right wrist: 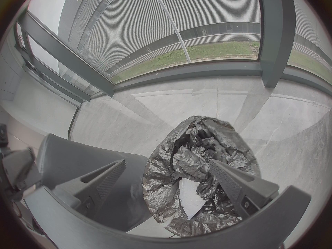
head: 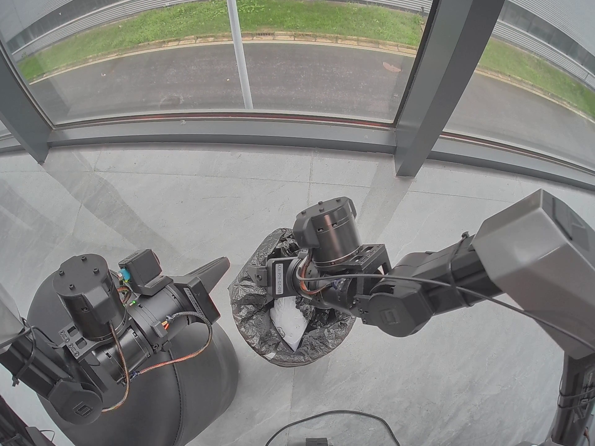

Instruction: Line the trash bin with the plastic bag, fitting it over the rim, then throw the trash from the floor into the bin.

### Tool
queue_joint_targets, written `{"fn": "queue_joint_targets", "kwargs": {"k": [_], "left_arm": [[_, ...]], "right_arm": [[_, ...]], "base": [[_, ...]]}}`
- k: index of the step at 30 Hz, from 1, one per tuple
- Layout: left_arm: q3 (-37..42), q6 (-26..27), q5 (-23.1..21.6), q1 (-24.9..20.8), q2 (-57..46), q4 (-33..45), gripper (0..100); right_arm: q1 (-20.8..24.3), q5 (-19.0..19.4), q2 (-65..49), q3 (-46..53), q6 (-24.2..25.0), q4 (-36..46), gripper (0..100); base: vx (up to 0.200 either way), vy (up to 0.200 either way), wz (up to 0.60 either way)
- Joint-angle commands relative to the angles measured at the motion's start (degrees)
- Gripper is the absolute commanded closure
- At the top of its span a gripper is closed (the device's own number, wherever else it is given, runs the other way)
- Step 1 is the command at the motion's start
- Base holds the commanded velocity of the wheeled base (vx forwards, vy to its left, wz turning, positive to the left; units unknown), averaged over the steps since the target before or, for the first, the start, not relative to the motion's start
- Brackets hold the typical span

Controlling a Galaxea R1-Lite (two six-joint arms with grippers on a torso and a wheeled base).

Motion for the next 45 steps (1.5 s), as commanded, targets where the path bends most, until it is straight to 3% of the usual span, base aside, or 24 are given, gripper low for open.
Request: {"fn": "queue_joint_targets", "kwargs": {"k": [1, 10, 29, 39, 45], "left_arm": [[-0.01, -0.03, -0.02, 0.01, 0.26, -0.02, 100], [0.17, -0.03, -0.11, 0.01, 0.61, -0.02, 100], [0.17, 0.06, -0.02, 0.01, 1.32, -0.02, 100], [0.17, 0.06, -0.02, 0.01, 1.4, -0.02, 100], [0.17, 0.06, -0.02, 0.01, 1.14, -0.02, 100]], "right_arm": [[0.04, 0.75, 7.44, -2.93, -0.41, -2.2, 0], [-1.37, 0.23, 17.99, -10.13, -3.04, -3.35, 0], [-5.15, 0.84, 24.14, -16.46, -4.18, -0.27, 0], [-4.89, 0.4, 23.0, -17.43, -4.18, 0.26, 0], [-3.3, -0.12, 15.79, -12.94, -3.57, 1.58, 0]], "base": [[0.0, 0.0, 0.0], [0.0, 0.0, 0.0], [0.0, 0.0, 0.0], [0.0, 0.0, 0.0], [0.0, 0.0, 0.0]]}}
